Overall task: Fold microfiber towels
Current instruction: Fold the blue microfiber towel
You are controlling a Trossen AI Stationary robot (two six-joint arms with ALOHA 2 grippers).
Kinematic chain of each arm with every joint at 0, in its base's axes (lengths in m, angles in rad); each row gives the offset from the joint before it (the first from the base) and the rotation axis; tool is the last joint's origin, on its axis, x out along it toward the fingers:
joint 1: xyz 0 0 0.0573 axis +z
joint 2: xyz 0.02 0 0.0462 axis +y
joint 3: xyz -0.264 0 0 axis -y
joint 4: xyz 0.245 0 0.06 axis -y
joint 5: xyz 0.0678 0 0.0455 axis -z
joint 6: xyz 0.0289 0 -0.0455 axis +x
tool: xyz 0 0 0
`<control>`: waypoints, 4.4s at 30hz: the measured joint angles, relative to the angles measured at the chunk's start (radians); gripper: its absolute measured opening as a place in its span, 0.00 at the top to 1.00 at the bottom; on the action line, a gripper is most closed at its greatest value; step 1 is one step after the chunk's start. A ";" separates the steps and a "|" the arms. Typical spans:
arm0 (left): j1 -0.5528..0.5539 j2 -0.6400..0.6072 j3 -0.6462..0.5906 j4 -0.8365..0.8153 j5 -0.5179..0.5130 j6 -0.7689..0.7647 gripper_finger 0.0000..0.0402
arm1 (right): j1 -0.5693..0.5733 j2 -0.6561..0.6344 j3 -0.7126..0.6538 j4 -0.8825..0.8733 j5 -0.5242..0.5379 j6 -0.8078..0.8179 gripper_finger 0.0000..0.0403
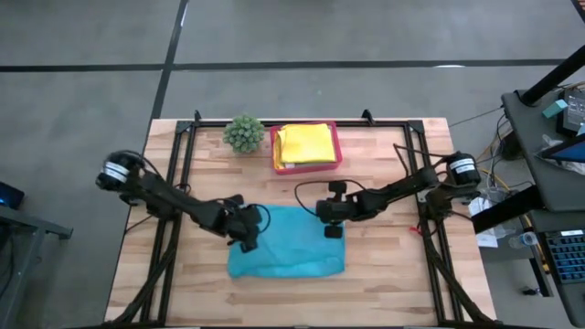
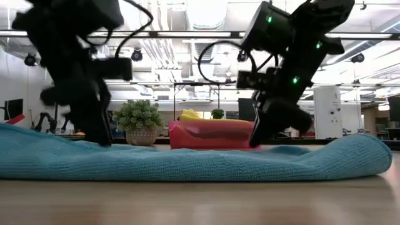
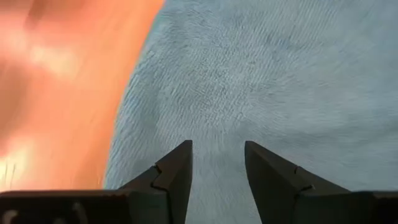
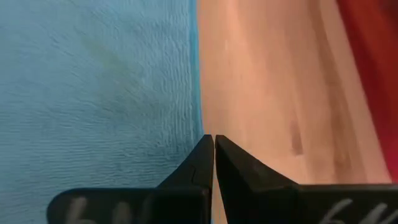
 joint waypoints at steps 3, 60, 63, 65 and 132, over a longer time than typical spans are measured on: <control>0.001 -0.078 0.008 -0.124 0.025 -0.122 0.67 | 0.005 -0.021 0.000 0.009 -0.004 -0.006 0.98; 0.040 0.017 -0.025 0.271 0.166 -0.218 0.98 | 0.071 -0.059 -0.026 0.116 -0.004 0.025 0.98; 0.022 0.084 0.012 0.280 0.197 -0.197 0.98 | 0.071 -0.059 -0.028 0.115 -0.004 0.035 0.98; 0.002 0.126 0.046 0.273 0.212 -0.163 0.98 | 0.071 -0.059 -0.029 0.116 -0.004 0.035 0.98; 0.020 0.150 0.289 0.068 0.243 -0.321 0.69 | 0.136 0.073 -0.037 0.269 -0.005 0.098 0.98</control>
